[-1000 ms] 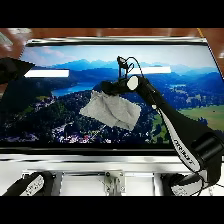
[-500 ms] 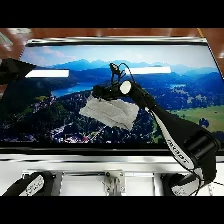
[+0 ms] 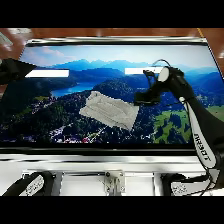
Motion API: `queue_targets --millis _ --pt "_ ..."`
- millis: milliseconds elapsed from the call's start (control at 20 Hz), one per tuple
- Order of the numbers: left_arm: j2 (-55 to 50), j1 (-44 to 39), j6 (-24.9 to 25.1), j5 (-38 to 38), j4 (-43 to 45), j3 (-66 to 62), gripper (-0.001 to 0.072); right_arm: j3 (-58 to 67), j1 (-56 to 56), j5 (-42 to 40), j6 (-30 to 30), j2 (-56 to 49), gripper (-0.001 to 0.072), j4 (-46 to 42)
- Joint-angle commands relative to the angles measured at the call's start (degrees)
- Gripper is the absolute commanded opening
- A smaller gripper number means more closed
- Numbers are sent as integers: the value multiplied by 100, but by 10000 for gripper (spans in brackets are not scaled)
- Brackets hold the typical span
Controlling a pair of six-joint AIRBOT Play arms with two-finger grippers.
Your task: Fold the shirts.
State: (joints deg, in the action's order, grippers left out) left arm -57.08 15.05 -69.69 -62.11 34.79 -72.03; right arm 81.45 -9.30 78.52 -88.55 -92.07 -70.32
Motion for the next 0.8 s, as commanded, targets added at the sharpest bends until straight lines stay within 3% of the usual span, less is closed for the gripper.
queue_targets --millis 0,200,450,600,650,700,750 --pt "-2 4 0 -13 2 2 37 -835 914 164 -39 50 635 1158" --pt "-2 4 22 -13 7 2 37 -1613 756 -1196 -59 -72 634 1759" --pt "-2 4 105 -9 2 2 37 -1622 289 -1945 144 -424 634 1971" --pt "-2 4 103 -7 2 2 37 -1622 52 -2070 634 -682 631 2481" --pt "-2 4 101 -9 2 2 37 -1622 -24 -2175 844 -717 489 2621" --pt "-2 4 101 -9 0 2 37 -1620 -57 -2251 879 -708 233 2651" --pt "-2 4 98 -9 0 2 37 -1609 -57 -2288 870 -686 68 2726"
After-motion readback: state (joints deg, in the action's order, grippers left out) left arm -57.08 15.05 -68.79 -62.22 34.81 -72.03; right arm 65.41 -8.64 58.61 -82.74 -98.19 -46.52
